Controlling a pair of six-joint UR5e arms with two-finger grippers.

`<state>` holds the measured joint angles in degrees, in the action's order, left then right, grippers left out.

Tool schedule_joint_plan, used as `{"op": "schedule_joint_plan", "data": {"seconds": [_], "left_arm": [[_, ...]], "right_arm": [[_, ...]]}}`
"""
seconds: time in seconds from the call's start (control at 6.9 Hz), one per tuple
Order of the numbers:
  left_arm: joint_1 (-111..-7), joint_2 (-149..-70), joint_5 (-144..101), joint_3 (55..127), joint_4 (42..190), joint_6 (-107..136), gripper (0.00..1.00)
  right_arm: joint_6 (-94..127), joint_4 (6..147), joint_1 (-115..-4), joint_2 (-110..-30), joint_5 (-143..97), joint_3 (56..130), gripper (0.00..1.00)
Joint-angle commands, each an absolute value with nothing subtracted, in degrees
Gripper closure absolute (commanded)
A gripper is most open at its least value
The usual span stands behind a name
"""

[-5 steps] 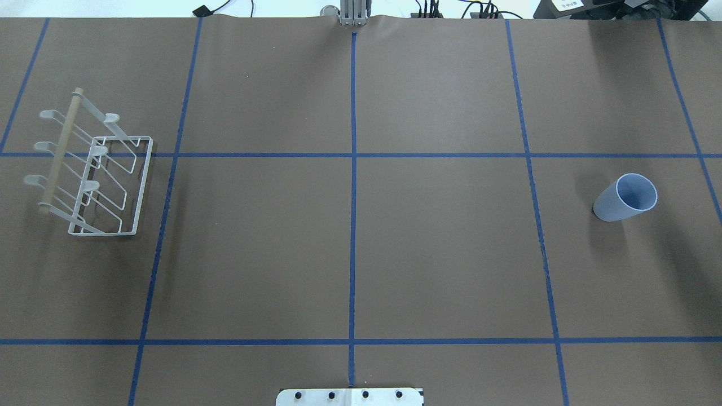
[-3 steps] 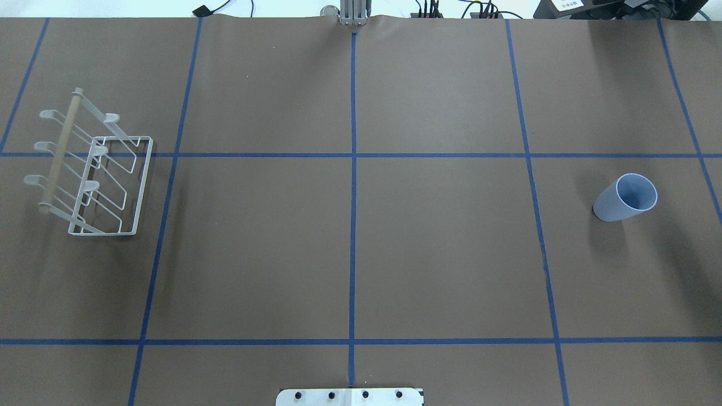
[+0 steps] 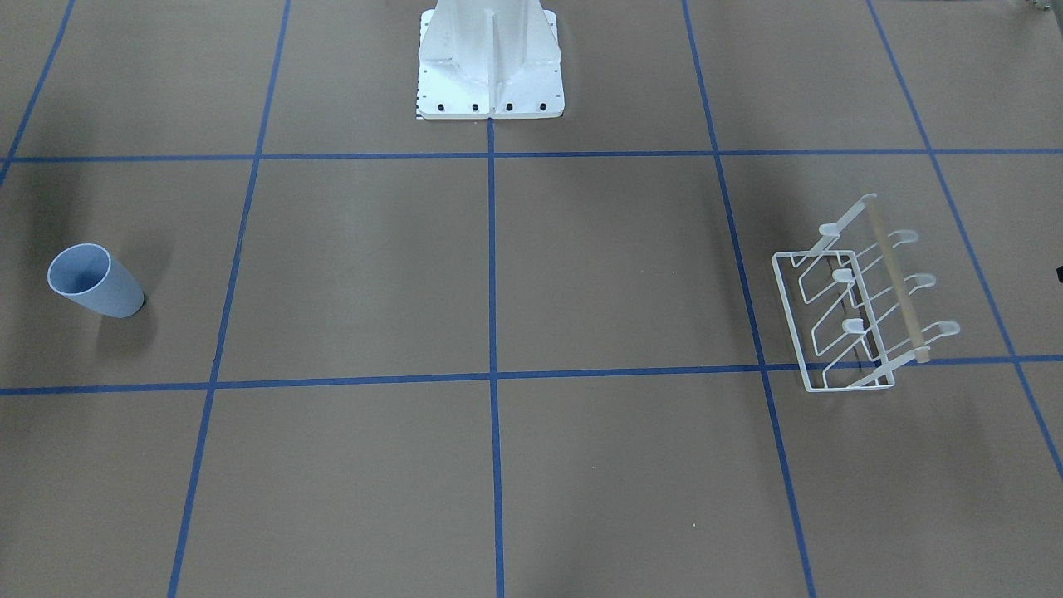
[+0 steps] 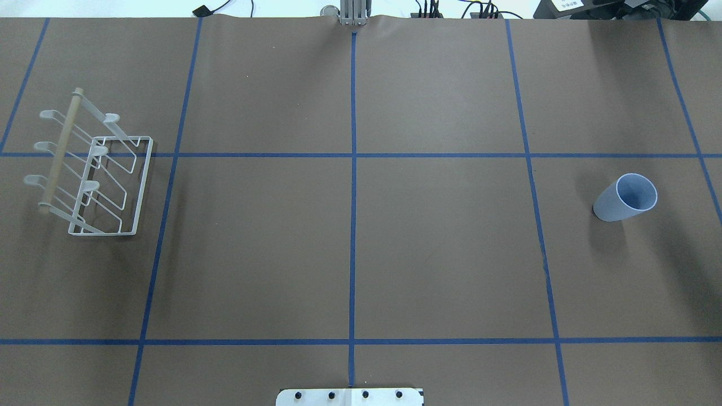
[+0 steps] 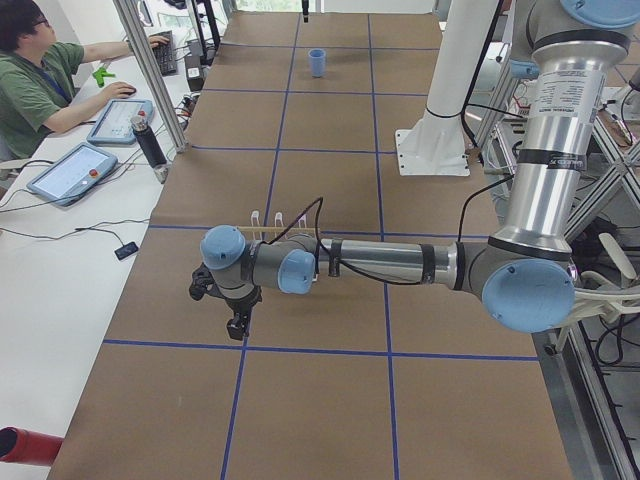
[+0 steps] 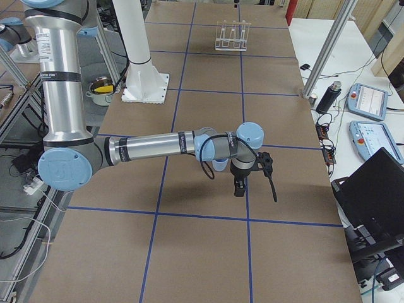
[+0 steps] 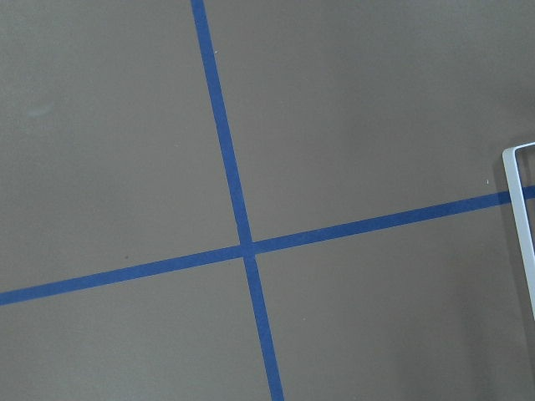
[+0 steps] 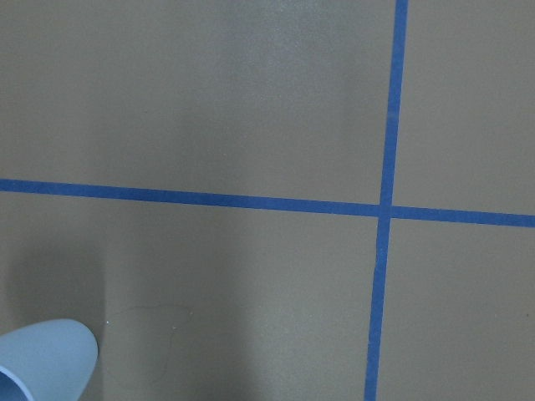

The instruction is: Hang cup on cup holder

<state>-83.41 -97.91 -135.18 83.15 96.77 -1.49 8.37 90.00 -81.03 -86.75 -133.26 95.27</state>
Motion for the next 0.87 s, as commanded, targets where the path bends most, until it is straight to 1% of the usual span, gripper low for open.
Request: {"op": "schedule_joint_plan", "data": {"seconds": [0.0, 0.14, 0.43, 0.72], "left_arm": [[-83.4, -97.9, -135.3, 83.2, 96.8, -1.5, 0.01], [-83.4, -97.9, -135.4, 83.4, 96.8, -1.5, 0.01], [-83.4, -97.9, -135.4, 83.4, 96.8, -1.5, 0.01], [-83.4, -97.9, -135.2, 83.1, 96.8, -1.5, 0.01]], "right_arm": [[8.7, 89.9, -81.1, -86.1, -133.1, 98.2, 0.00], [8.4, 89.8, -81.0, -85.0, -133.1, 99.2, 0.00], [9.1, 89.7, -76.0, -82.4, -131.5, 99.3, 0.00], [8.9, 82.1, -71.9, -84.4, -131.5, 98.8, 0.00]]}}
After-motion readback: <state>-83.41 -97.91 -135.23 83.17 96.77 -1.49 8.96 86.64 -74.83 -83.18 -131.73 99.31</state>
